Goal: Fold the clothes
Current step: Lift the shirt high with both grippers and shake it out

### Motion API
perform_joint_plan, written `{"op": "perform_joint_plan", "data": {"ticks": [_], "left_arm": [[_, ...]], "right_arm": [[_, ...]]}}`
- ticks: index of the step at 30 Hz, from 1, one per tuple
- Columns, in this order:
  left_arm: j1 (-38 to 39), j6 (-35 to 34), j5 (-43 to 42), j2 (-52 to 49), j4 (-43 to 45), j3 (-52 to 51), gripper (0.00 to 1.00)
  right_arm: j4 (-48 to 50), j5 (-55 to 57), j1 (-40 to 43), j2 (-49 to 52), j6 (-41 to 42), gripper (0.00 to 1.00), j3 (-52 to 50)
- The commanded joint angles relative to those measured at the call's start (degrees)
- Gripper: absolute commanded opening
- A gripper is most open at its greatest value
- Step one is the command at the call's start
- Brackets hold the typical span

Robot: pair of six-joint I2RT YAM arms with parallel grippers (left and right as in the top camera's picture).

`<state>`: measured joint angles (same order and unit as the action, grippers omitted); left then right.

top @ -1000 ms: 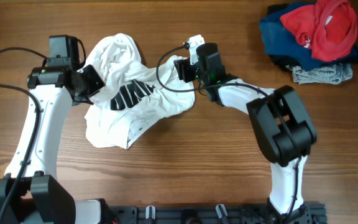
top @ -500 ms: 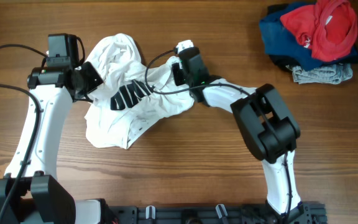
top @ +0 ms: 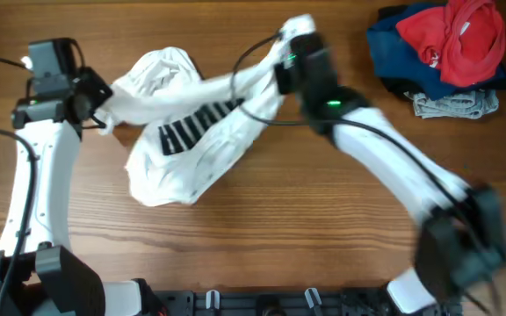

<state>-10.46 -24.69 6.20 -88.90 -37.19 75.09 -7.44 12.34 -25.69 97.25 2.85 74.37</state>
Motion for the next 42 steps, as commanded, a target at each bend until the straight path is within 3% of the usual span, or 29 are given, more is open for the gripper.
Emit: {"op": "perform_joint_plan", "data": {"ticks": [1, 8, 15, 20, 23, 28, 36, 40, 42], "left_arm": [[-2.16, 2.01, 1.2, 4.11, -0.48, 7.93, 0.04], [-2.58, 5.22, 1.42, 14.4, -3.78, 17.84, 0.04], [-2.58, 6.49, 1.88, 28.17, -5.4, 18.36, 0.04], [-2.58, 6.54, 1.88, 29.27, -9.75, 18.36, 0.04], [-2.58, 8.02, 1.86, 24.76, -10.36, 18.36, 0.04], [-2.58, 8.02, 1.92, 15.19, -5.79, 18.36, 0.04], [-2.49, 8.0, 2.56, -4.85, 20.37, 18.36, 0.04], [-1.64, 8.2, 2.21, -6.1, 30.03, 19.28, 0.04], [-0.48, 10.38, 1.33, -5.31, 30.45, 23.85, 0.04]], "right_arm": [[-3.98, -6.36, 4.31, -10.62, -2.84, 0.04, 0.66], [-15.3, -11.17, 8.44, -24.35, -4.57, 0.04, 2.99], [-28.3, -12.15, 8.48, -29.77, -9.01, 0.04, 14.97], [-31.21, -12.46, 8.48, -29.24, -10.23, 0.04, 19.02], [-31.12, -12.41, 8.48, -26.49, -10.64, 0.04, 19.02], [-27.36, -11.23, 8.81, -18.05, -11.96, 0.04, 19.02], [-2.03, -11.15, 13.73, -4.66, -15.54, 0.04, 19.3], [2.75, -12.83, 15.67, -4.11, -16.31, 0.04, 23.63], [1.66, -14.93, 17.0, -4.09, -17.25, 0.04, 28.76]]}}
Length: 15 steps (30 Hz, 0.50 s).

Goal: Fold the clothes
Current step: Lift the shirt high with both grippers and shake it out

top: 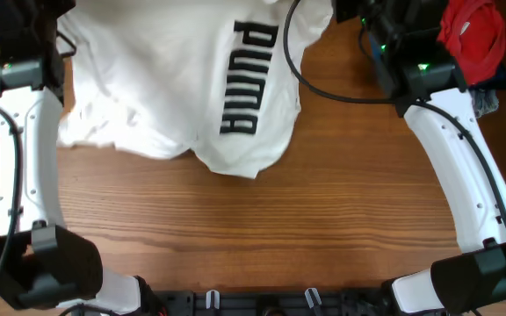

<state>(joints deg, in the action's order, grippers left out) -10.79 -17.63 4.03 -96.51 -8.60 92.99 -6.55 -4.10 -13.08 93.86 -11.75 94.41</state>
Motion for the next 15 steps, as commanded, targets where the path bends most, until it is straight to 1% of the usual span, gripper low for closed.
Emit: {"op": "perform_joint_plan", "data": {"ticks": [1, 4, 7, 10, 13, 15], "left_arm": [[0.33, 4.02, 3.54, 2.54, 1.36, 7.54, 0.04], [2.38, 7.61, 3.56, 3.41, -0.59, 13.97, 0.04], [2.69, 8.24, 3.54, 3.8, -3.04, 15.06, 0.04], [2.36, 8.26, 3.56, 3.63, -12.94, 15.02, 0.04], [1.75, 8.26, 3.56, 2.43, -25.44, 15.02, 0.04], [1.33, 8.26, 3.56, 1.27, -30.21, 15.02, 0.04]], "right_arm": [[0.26, 1.05, 4.74, -0.68, -3.26, 0.04, 10.21], [-2.14, 1.01, 6.03, -0.66, -3.28, 0.04, 15.32], [-4.9, 0.61, 6.97, -0.63, -3.3, 0.04, 16.33], [-12.48, 0.59, 7.54, 0.46, -3.28, 0.04, 16.31], [-21.18, 0.37, 7.54, 3.69, -3.17, 0.04, 16.26], [-24.5, -0.09, 7.52, 4.94, -3.08, 0.04, 16.26]]}}
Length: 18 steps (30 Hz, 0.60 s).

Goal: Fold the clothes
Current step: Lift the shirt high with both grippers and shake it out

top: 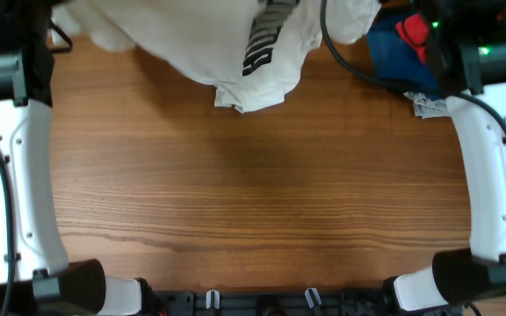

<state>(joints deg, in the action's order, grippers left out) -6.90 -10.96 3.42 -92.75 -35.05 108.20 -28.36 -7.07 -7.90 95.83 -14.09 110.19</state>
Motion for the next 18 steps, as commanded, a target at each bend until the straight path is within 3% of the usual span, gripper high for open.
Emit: {"op": "perform_joint_plan", "data": {"ticks": [1, 6, 18], "left_arm": [[-2.8, 1.6, 4.15, -2.67, -5.22, -0.2, 0.04], [-3.1, 1.57, 4.15, 2.32, -5.99, -0.17, 0.04], [-3.08, 1.57, 4.11, 29.0, -10.95, -0.17, 0.04]], "right_arm": [[-3.45, 2.89, 2.36, 2.97, -0.7, 0.04, 0.48], [-6.16, 2.91, 2.36, -2.71, 0.83, 0.04, 0.59], [-17.81, 2.73, 2.36, -29.68, 2.4, 0.04, 0.59]]}}
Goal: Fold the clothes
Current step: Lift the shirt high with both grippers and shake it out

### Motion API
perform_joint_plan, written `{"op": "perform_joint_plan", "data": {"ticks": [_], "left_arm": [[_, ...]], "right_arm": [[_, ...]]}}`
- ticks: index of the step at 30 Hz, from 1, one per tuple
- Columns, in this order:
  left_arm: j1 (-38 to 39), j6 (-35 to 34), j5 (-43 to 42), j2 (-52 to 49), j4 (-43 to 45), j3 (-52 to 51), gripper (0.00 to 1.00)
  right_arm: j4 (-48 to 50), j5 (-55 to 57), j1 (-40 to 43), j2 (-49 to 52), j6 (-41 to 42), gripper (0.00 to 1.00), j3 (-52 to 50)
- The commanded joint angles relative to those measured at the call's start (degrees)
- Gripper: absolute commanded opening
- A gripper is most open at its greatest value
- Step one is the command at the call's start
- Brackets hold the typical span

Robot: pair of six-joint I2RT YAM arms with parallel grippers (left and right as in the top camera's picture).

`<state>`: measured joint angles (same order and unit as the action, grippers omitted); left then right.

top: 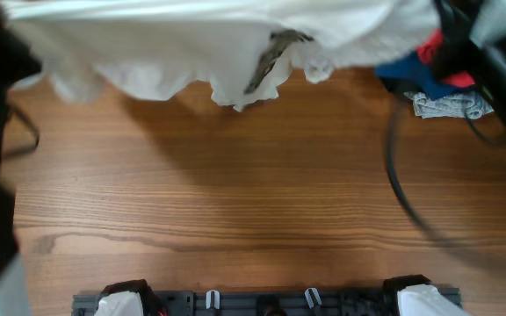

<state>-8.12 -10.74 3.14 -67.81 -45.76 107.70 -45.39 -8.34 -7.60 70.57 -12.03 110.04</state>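
A white T-shirt (pixel 191 44) with dark lettering (pixel 271 54) hangs stretched across the top of the overhead view, lifted off the table (pixel 235 202). Its lower edge droops in folds. My left gripper (pixel 3 22) is a dark blur at the shirt's left end. At the shirt's right end my right gripper (pixel 451 22) is just as blurred. The cloth is taut between them, so both are shut on it, though the fingertips themselves are hidden.
At the back right, partly under the shirt, lies a pile of blue and red clothes (pixel 424 63) with a grey garment (pixel 451 105). A black cable (pixel 393 167) loops down from the right arm. The arm bases sit along the front edge.
Both arms have risen and spread wider. The shirt is now pulled out flat across the whole top of the view, closer to the camera, with its right end over the clothes pile.
The shirt first lay bunched at mid-table, with both grippers on its ends. Then it was lifted and spread, print facing up. Then it hung further back, bunched between the raised arms. Now it is stretched wide and high.
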Motion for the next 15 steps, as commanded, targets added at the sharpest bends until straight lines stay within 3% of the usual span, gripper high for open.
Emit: {"op": "perform_joint_plan", "data": {"ticks": [1, 7, 15], "left_arm": [[-1.86, 1.36, 4.39, 5.29, -0.24, 0.33, 0.04], [-1.86, 1.36, 4.39, 6.97, -0.13, 0.33, 0.04], [-1.86, 1.36, 4.39, -5.84, 3.23, 0.33, 0.04]], "right_arm": [[-1.01, 4.0, 2.05, -5.77, 0.15, 0.04, 0.74], [-1.22, 4.44, 2.05, -9.35, -0.2, 0.04, 0.74], [2.05, 4.46, 2.05, 3.52, -1.68, 0.04, 0.74]]}}
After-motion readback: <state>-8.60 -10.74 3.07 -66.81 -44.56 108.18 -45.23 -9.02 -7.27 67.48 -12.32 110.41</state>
